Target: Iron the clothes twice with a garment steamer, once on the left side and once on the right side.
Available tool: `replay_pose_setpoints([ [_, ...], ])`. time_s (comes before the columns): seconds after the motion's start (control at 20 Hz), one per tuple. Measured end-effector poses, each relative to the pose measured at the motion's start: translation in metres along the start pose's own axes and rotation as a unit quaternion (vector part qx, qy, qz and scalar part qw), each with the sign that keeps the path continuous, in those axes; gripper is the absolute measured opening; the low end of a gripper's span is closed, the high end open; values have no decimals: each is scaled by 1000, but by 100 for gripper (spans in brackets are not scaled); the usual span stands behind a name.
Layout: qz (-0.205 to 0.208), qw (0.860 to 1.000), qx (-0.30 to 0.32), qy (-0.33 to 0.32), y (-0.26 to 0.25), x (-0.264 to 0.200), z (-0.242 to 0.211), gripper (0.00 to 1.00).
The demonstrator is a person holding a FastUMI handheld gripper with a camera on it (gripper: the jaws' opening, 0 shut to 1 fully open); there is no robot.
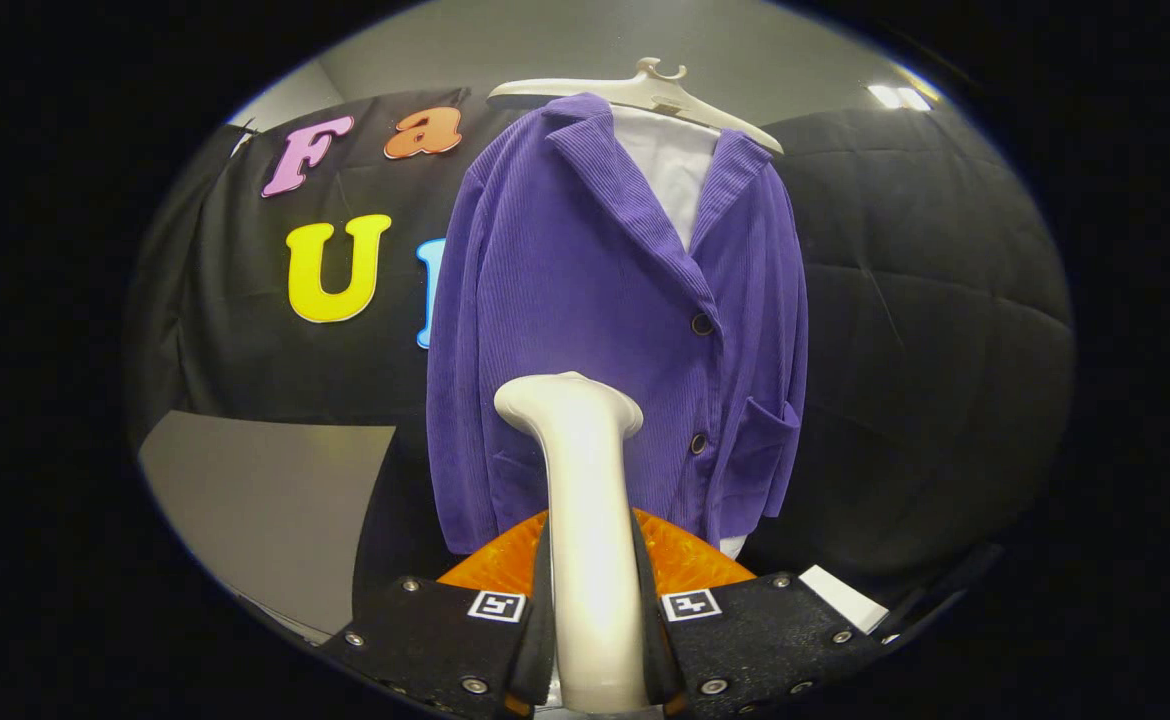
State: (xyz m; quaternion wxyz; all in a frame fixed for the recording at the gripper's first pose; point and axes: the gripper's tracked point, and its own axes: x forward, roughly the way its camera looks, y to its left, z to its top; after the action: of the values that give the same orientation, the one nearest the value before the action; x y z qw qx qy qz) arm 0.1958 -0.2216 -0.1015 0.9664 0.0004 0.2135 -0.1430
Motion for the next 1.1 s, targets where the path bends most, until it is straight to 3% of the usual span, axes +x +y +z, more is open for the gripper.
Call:
replay_pose_setpoints([
  [0.45,15,999,-7,47,7,4,-50,35],
  [1.1,35,996,7,82,-1,0,-89,35],
])
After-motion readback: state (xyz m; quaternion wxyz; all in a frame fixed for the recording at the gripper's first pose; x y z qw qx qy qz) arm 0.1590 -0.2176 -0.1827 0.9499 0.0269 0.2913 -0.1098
